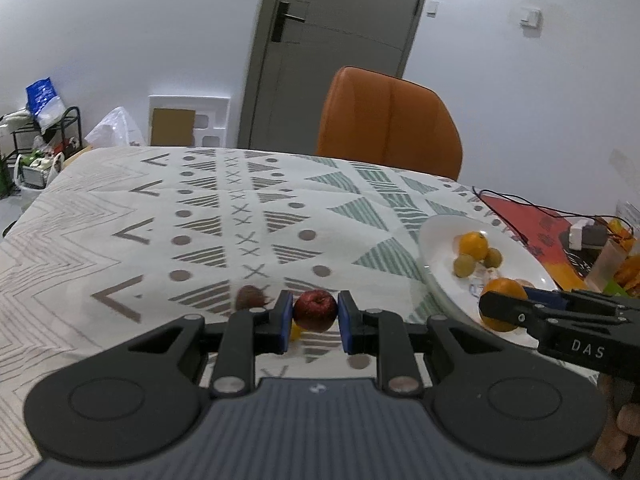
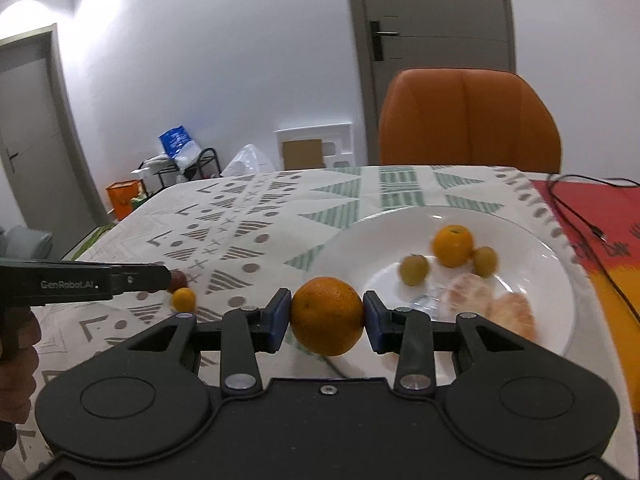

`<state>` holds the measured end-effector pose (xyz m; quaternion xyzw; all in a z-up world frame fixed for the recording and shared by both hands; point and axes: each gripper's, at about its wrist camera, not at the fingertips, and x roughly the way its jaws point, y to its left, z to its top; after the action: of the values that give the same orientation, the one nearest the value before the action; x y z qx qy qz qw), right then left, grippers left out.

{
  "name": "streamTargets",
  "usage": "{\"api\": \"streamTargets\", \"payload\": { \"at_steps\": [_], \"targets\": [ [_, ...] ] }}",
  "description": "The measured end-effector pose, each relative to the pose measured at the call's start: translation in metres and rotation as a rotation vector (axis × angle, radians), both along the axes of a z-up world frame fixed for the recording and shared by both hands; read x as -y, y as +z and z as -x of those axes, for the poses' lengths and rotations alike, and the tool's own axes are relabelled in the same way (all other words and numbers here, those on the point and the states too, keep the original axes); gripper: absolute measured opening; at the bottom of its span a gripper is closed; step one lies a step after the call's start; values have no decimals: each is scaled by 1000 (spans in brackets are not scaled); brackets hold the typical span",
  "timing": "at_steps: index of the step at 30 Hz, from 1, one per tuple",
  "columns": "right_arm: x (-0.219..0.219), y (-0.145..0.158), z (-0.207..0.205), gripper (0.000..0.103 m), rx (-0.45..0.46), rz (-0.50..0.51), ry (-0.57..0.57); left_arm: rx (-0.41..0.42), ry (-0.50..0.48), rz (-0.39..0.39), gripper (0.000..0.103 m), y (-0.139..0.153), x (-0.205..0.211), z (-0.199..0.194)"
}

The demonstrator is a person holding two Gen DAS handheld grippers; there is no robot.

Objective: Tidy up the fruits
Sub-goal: 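Carry the plum and orange to the plate and open both tools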

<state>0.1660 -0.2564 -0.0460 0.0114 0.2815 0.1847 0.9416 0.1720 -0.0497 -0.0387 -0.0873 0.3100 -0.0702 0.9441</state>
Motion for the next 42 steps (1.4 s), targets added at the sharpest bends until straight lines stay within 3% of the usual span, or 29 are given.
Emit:
{"api": "streamTargets", "payload": {
  "at_steps": [20, 36, 42],
  "targets": [
    [81, -2, 23, 43, 8, -66, -138, 30, -119, -35, 22, 8, 71, -13],
    [97, -6, 31, 50, 7, -102, -151, 52, -194, -56, 23, 16, 115, -22],
    [92, -8, 31, 51, 3, -102, -142, 62, -203, -53, 27, 19, 115, -19]
  ]
}}
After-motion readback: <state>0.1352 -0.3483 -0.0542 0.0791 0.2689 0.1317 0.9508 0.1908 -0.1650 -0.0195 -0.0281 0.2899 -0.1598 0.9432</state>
